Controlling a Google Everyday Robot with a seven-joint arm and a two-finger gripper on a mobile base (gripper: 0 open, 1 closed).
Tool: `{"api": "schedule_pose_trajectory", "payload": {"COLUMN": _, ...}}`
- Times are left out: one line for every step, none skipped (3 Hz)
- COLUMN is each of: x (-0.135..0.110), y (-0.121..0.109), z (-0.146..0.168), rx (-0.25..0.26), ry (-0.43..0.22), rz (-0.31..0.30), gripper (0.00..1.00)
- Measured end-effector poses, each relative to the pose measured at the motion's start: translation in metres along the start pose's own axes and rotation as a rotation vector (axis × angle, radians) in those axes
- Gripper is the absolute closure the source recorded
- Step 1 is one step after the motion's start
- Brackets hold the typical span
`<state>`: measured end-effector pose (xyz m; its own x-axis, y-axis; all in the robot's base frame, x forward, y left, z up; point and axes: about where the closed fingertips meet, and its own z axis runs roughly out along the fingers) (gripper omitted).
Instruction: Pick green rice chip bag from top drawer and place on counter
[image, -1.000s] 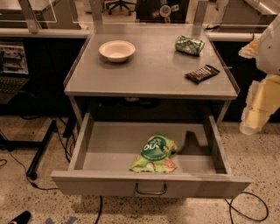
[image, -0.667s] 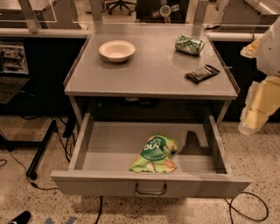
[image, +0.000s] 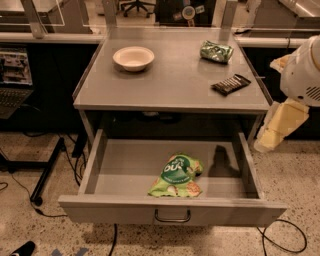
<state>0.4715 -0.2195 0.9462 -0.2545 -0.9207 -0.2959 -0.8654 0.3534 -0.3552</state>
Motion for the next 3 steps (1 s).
{"api": "schedule_pose_trajectory", "payload": {"x": -0.007, "y": -0.008, "z": 0.03, "rx": 0.003, "ry": -0.051, "rz": 0.013, "gripper": 0.0}}
{"api": "schedule_pose_trajectory", "payload": {"x": -0.012, "y": 0.001, "z": 0.069, "rx": -0.061, "ry": -0.077, "rz": 0.032, "gripper": 0.0}}
{"api": "schedule_pose_trajectory", "payload": {"x": -0.01, "y": 0.003, "z": 0.067, "rx": -0.052, "ry": -0.086, "rz": 0.035, "gripper": 0.0}}
